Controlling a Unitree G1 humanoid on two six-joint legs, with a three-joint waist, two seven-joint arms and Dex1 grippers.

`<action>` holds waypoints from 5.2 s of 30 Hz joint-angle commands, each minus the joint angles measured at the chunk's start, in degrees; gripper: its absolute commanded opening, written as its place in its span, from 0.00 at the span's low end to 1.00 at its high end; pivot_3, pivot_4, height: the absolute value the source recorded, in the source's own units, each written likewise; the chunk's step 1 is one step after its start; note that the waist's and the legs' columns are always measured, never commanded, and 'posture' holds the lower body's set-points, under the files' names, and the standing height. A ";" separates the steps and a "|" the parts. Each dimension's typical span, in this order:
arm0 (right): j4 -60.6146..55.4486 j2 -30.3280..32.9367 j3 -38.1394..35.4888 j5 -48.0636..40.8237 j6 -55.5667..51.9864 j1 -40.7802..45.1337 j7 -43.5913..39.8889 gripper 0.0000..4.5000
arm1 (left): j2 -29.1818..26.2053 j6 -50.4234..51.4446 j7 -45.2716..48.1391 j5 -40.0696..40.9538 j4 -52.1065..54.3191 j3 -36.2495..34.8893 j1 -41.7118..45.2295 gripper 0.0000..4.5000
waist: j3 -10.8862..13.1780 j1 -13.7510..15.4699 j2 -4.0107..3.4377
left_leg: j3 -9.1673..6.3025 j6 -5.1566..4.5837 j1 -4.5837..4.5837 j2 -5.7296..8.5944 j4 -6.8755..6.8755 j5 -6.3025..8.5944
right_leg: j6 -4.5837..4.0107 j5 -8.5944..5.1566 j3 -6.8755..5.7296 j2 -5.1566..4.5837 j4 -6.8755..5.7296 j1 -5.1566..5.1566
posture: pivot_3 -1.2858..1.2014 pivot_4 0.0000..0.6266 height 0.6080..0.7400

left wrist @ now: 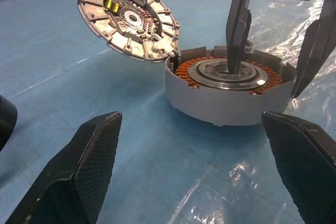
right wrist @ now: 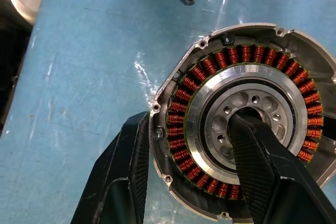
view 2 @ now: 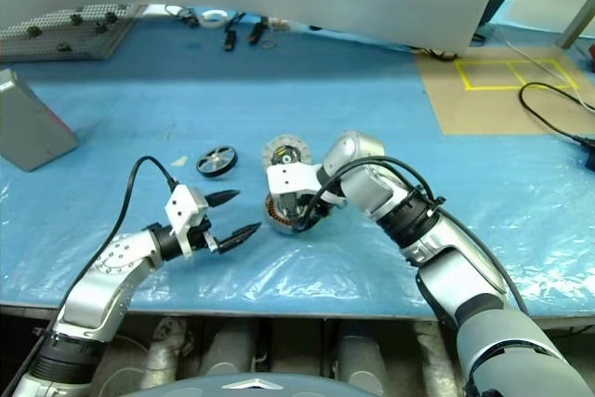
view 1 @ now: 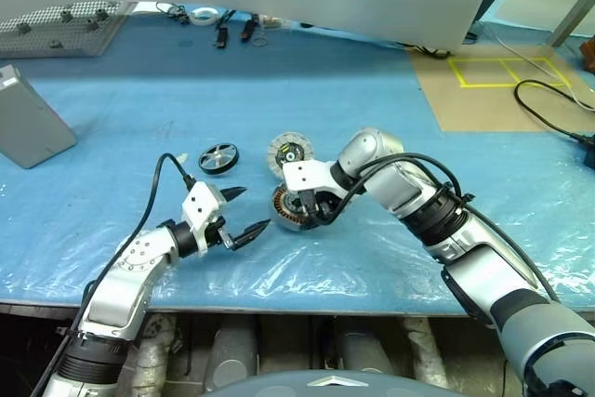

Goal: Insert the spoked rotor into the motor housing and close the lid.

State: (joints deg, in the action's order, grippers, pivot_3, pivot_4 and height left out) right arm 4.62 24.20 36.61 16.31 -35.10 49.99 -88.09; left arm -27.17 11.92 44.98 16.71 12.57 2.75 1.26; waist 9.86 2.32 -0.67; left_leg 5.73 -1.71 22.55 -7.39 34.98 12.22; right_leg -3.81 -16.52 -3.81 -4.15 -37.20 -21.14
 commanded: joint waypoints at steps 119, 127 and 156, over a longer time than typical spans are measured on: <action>0.01 0.11 -30.21 -23.46 29.65 -43.67 43.93 0.78 | -5.84 3.00 5.66 2.91 2.47 -0.75 4.22 1.00 | 0.01 -0.08 0.07 | 0.12 0.88 -0.96 -0.52 -1.66 -0.21 | -0.32 -0.03 0.05 0.84 1.51 0.73 | 0.52 0.24 1.00; 0.98 -0.29 -29.14 -23.43 29.88 -41.84 44.22 0.78 | -5.40 2.96 5.68 2.85 2.43 -0.40 3.93 1.00 | 0.01 -0.08 0.07 | 0.12 0.88 -1.08 -0.52 -1.67 -0.21 | -0.32 -0.04 0.06 0.84 1.54 0.85 | 0.52 0.24 1.00; -2.39 2.24 -29.12 -23.58 23.58 -42.22 45.01 0.55 | -5.00 0.59 6.20 1.59 0.16 0.59 3.78 1.00 | 0.01 0.02 0.07 | 0.10 0.86 -1.04 -0.52 -1.71 -0.19 | -0.31 -0.04 0.04 0.84 1.67 0.87 | 0.52 0.24 1.00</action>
State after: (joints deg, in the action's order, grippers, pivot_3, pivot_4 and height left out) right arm 0.86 26.32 7.39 -7.95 -11.37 8.17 -43.39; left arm -32.15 13.61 51.02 18.46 11.77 3.35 4.48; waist 9.87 2.34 -0.60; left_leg 5.83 -0.85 21.50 -7.91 33.28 12.03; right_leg -4.13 -16.56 -3.77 -3.31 -35.53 -20.27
